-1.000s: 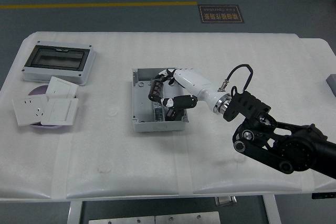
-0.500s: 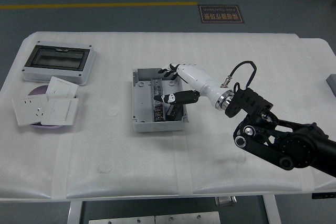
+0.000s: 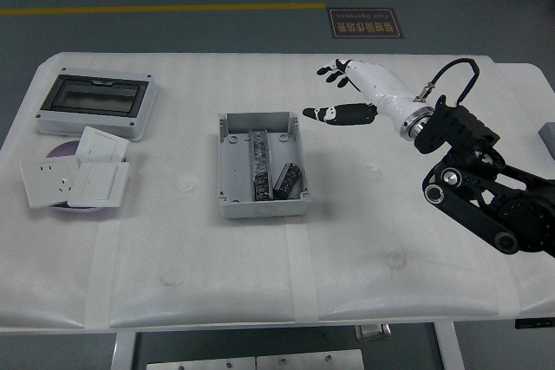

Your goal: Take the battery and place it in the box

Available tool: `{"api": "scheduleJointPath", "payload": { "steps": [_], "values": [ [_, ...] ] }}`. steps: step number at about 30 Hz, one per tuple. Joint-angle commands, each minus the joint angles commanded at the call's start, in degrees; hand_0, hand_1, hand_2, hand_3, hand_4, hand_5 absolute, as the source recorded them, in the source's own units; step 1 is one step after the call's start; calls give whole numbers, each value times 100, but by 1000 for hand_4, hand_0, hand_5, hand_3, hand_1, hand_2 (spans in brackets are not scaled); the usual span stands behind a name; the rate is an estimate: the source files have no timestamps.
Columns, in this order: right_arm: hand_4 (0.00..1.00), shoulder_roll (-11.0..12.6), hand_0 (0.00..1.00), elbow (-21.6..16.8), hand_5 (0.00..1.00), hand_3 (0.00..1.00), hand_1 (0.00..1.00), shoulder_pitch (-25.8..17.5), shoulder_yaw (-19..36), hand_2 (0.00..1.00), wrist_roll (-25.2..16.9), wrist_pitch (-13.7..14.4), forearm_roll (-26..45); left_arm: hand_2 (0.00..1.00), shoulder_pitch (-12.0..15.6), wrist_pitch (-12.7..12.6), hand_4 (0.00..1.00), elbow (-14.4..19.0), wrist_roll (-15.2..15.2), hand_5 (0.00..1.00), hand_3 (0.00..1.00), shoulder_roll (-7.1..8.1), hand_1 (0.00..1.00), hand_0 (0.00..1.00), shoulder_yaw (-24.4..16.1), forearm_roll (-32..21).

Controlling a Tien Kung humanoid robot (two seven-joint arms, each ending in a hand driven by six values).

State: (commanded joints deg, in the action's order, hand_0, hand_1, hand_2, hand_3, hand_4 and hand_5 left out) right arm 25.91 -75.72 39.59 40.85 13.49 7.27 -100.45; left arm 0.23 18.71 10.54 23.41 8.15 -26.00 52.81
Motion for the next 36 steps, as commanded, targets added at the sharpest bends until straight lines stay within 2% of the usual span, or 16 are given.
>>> {"api": "scheduleJointPath", "payload": {
  "steps": [4, 8, 11, 17, 20, 21, 26, 27, 32, 33, 36],
  "values": [
    [952, 104, 729, -37, 634, 778, 660, 58, 243, 727, 183, -265, -131, 459, -4, -6, 332, 0, -11, 2, 492, 0, 659, 721, 34, -29],
    [952, 162, 729, -42, 634, 778, 660, 55, 454, 727, 185, -294, -138, 459, -18, -28, 332, -6, -37, 2, 492, 12, 659, 721, 93, -96],
    [955, 177, 731, 7, 637, 762, 660, -5, 636, 722, 76, -152, -76, 459, -29, -42, 332, -11, -51, 2, 492, 7, 659, 721, 116, -128],
    [952, 222, 730, 134, 634, 757, 655, -275, 1119, 720, -371, 309, 228, 460, -35, -49, 331, -15, -54, 2, 492, -28, 659, 721, 115, -157],
    [952, 259, 730, 167, 634, 757, 655, -455, 1342, 720, -593, 368, 407, 460, -31, -49, 331, -18, -53, 2, 492, -33, 659, 721, 109, -161],
    [953, 269, 726, 173, 634, 834, 664, -510, 1398, 736, -652, 375, 452, 462, -30, -47, 342, -19, -52, 2, 494, -33, 659, 721, 110, -164],
    [953, 282, 726, 179, 634, 834, 664, -779, 1612, 736, -892, 417, 630, 462, -24, -39, 342, -22, -43, 2, 494, -29, 659, 721, 71, -126],
    [955, 281, 772, 178, 625, 998, 733, -827, 1647, 843, -926, 423, 659, 464, -24, -38, 345, -22, -42, 2, 500, -27, 660, 721, 64, -119],
    [955, 267, 772, 153, 625, 998, 733, -1090, 1877, 843, -1048, 453, 794, 464, -8, -63, 345, -22, -63, 2, 500, -18, 660, 721, 27, -121],
    [998, 269, 838, 144, 664, 998, 816, -1145, 1928, 998, -1059, 453, 817, 465, 9, -82, 340, -22, -85, 2, 500, -20, 659, 721, 68, -198],
    [998, 291, 838, 113, 664, 998, 816, -1330, 2092, 998, -1107, 446, 933, 465, 67, -103, 340, -22, -87, 2, 500, -43, 659, 721, -95, -127]
  ]
}}
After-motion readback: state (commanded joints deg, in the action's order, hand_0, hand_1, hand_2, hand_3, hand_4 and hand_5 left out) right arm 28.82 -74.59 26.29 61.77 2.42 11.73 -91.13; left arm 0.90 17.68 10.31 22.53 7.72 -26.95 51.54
